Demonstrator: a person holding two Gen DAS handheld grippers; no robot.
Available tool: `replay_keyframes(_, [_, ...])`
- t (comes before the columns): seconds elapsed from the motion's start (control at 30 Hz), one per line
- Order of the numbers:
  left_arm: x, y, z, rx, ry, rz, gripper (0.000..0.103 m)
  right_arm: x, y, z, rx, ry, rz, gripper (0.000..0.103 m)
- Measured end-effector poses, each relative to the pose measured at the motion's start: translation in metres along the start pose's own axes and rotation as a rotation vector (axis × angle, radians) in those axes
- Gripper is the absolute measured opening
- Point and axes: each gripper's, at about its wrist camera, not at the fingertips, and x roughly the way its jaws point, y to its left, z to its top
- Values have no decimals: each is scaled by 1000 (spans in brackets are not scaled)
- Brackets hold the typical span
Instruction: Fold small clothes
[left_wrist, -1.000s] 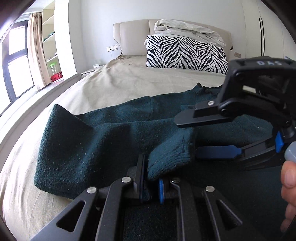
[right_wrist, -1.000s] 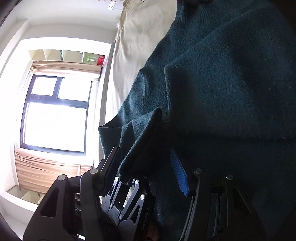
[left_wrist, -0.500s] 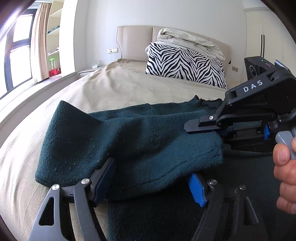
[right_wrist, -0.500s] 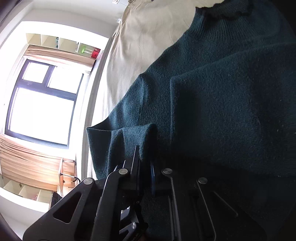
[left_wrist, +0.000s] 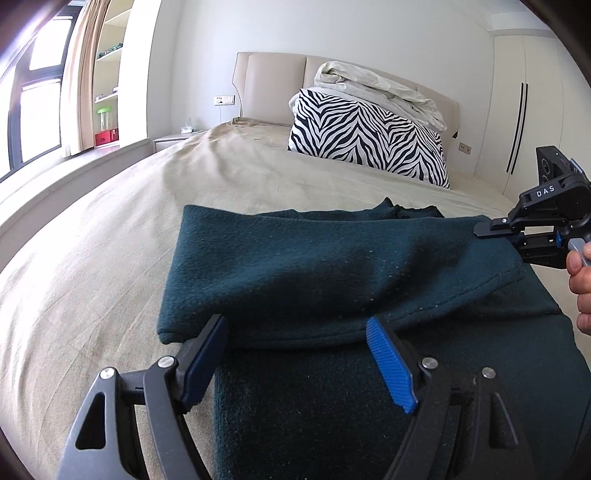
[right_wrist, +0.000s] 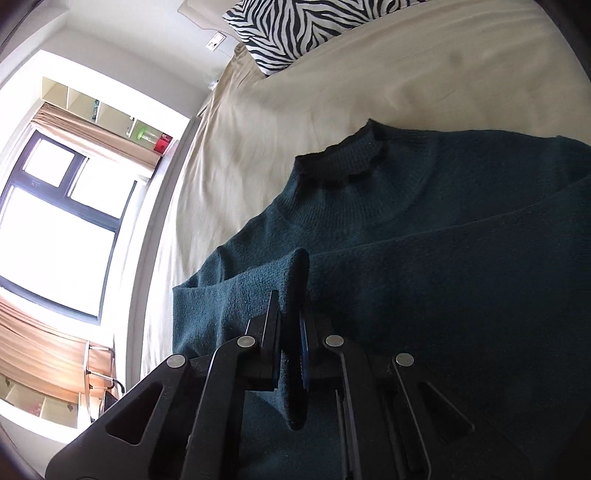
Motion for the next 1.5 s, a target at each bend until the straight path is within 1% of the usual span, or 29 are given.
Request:
replay_keyframes(0.03, [-1,0,0,3,-3,-3,80,-4,-9,2,5,-8,-16,7])
replay_keyframes(0.1, [0,0,0,4,-2,-4,77,-10,-26,7,15,-18,-53,7])
replay_keyframes(0.13, [0,0,0,2,-3,-6,73,-13,-35,8,23,-23,-68,7])
replay_keyframes(0.17, [0,0,0,-3,-3,-6,73,-18,-44,10,33,-27,-76,7])
replay_keyframes(0.27, [1,9,0,-50,0,-5,73,-23,-61,9,57,-50,-96,7])
replay_keyframes(0.43, [4,30,-2,-166,14,-23,71,-37,-92,5,118,-90,-98,7])
replay_keyframes(0.53, [5,36,-3,-202,16,-34,69,-46,-110,2,152,-110,-100,7])
replay_keyframes(0.63, [3,41,-2,-231,19,-44,68,-51,-127,0,185,-121,-75,7])
replay_keyframes(0.7, [-2,50,3,-282,21,-70,64,-45,-128,-1,186,-122,-64,7])
replay_keyframes(0.8, [-16,63,18,-373,-7,-79,61,-40,-125,-2,162,-108,-73,9])
replay_keyframes(0.87, [-12,68,31,-439,9,-151,61,-38,-122,-3,145,-102,-71,9])
replay_keyframes(0.9, [-7,67,38,-453,21,-178,58,-37,-122,-3,142,-96,-67,9])
replay_keyframes(0.97, [6,57,50,-437,36,-192,47,-35,-123,-4,151,-92,-57,9])
replay_keyframes(1.03, [21,42,54,-400,60,-206,45,-35,-121,-7,149,-93,-52,9])
replay_keyframes(1.1, [37,28,51,-375,92,-215,41,-34,-116,-10,133,-87,-55,9])
replay_keyframes(1.17, [55,20,45,-346,126,-185,39,-33,-111,-11,112,-79,-63,9])
replay_keyframes(1.2, [63,19,42,-320,137,-150,36,-32,-109,-12,104,-75,-63,9])
replay_keyframes(1.27, [70,21,38,-288,149,-88,12,-31,-105,-13,96,-68,-61,10])
replay_keyframes(1.3, [70,25,38,-290,149,-75,8,-30,-102,-14,91,-66,-63,10])
replay_keyframes(1.33, [70,30,37,-286,148,-63,6,-30,-100,-14,88,-67,-62,10])
replay_keyframes(1.4, [67,36,36,-268,135,-32,6,-30,-96,-14,84,-65,-51,10])
replay_keyframes(1.5, [63,54,35,-301,125,20,6,-28,-85,-15,69,-55,-41,10])
